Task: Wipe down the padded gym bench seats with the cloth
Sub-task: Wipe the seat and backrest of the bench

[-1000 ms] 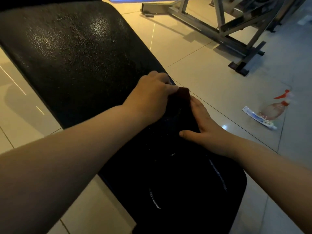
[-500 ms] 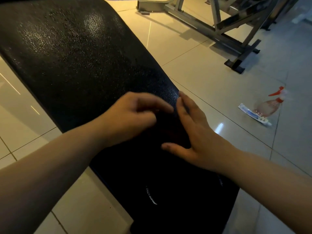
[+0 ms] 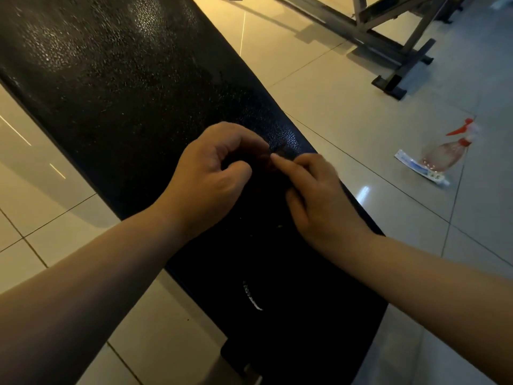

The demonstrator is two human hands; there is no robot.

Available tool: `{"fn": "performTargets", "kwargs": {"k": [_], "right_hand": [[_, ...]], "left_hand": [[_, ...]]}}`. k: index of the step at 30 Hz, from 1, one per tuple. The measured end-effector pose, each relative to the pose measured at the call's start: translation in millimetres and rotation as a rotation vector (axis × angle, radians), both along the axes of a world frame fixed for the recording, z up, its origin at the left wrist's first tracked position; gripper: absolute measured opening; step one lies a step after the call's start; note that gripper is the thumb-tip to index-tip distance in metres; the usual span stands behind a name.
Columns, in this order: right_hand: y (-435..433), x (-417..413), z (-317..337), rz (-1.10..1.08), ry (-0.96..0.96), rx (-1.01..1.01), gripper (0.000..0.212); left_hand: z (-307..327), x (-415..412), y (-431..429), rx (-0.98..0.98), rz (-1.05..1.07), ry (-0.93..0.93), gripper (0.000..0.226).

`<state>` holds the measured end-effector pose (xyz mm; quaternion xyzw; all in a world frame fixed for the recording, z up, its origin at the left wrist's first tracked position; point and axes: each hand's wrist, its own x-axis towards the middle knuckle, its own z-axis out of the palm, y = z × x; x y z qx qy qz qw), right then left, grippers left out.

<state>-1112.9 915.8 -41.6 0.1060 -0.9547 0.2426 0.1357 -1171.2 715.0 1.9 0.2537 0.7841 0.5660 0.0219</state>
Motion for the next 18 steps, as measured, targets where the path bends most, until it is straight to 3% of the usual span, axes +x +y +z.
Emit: {"fn": "performTargets", "kwargs": {"k": [6,11,16,18], "right_hand": [[21,23,3,0.267,0.013,0.225,0.046],[-12,16,-5,-0.104,-0.014,0.100,0.051],[-10,59,-8,0.340,-0.004,0.241,0.050],[11,57,-10,0.310,0.033,0.291,0.046]], "left_hand": [[-3,5,7,-0.178,-0.120,0.072,0.046],[-7,5,11,-0.157,-0.112,0.089,0.053],[-12,3,9,-0.128,-0.037,0.122,0.054],[-10,4,10,-0.186,-0.061,0.119,0.055]]}}
